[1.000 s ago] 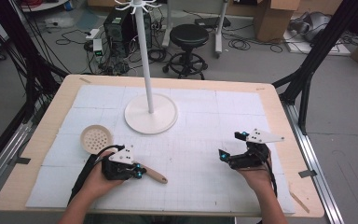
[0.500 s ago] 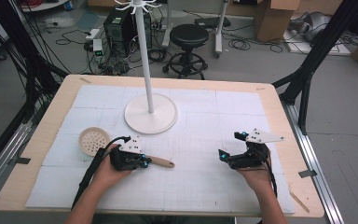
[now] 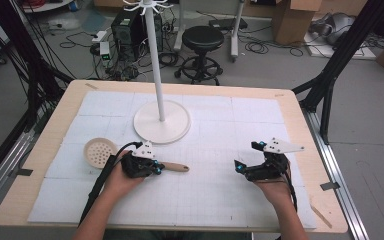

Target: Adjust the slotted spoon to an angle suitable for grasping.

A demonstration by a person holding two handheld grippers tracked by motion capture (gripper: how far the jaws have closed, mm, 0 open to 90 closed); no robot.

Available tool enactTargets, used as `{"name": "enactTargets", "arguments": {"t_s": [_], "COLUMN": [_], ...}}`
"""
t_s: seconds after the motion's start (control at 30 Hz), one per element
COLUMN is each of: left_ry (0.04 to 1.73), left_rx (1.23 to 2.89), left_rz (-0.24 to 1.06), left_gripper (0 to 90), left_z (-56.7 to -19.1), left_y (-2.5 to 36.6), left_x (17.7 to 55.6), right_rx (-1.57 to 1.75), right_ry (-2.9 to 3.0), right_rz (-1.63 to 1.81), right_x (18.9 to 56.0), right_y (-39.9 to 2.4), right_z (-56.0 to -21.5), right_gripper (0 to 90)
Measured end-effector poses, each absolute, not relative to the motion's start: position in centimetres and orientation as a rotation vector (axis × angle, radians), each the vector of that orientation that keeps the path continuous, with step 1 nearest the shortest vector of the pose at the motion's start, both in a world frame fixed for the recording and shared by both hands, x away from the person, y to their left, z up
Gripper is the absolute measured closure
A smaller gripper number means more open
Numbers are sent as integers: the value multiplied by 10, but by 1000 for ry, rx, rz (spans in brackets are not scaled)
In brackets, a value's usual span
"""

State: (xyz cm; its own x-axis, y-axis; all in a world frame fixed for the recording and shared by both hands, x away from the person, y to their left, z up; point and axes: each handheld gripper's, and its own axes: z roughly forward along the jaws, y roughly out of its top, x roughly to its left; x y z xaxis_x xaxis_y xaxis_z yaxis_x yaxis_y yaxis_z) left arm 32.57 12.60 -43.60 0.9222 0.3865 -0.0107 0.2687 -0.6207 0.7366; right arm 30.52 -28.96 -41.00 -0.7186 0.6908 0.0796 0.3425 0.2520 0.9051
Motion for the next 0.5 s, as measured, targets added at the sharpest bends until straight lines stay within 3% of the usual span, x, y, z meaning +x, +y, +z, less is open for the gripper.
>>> {"name": "enactTargets", "arguments": {"t_s": [0.23, 0.3, 0.4, 0.43, 0.5], "left_ry": [473, 494, 505, 504, 497], "left_rx": [2235, 2220, 2224, 2247, 2277], "left_rz": [217, 239, 229, 236, 247], "left_gripper": [889, 752, 707, 639, 597], "left_z": [-424, -420, -418, -417, -416], "left_y": [136, 142, 144, 145, 145], "left_x": [325, 329, 331, 331, 333], "right_rx": [954, 950, 943, 946, 946], "right_ry": [2192, 2196, 2192, 2188, 2183], "right_rz": [1456, 1457, 1456, 1464, 1462], "right_x": [306, 305, 305, 305, 305], "right_y": [-290, -290, -290, -290, -291], "right_z": [-410, -410, -410, -410, -410], "right_gripper": [8, 8, 8, 8, 8]}}
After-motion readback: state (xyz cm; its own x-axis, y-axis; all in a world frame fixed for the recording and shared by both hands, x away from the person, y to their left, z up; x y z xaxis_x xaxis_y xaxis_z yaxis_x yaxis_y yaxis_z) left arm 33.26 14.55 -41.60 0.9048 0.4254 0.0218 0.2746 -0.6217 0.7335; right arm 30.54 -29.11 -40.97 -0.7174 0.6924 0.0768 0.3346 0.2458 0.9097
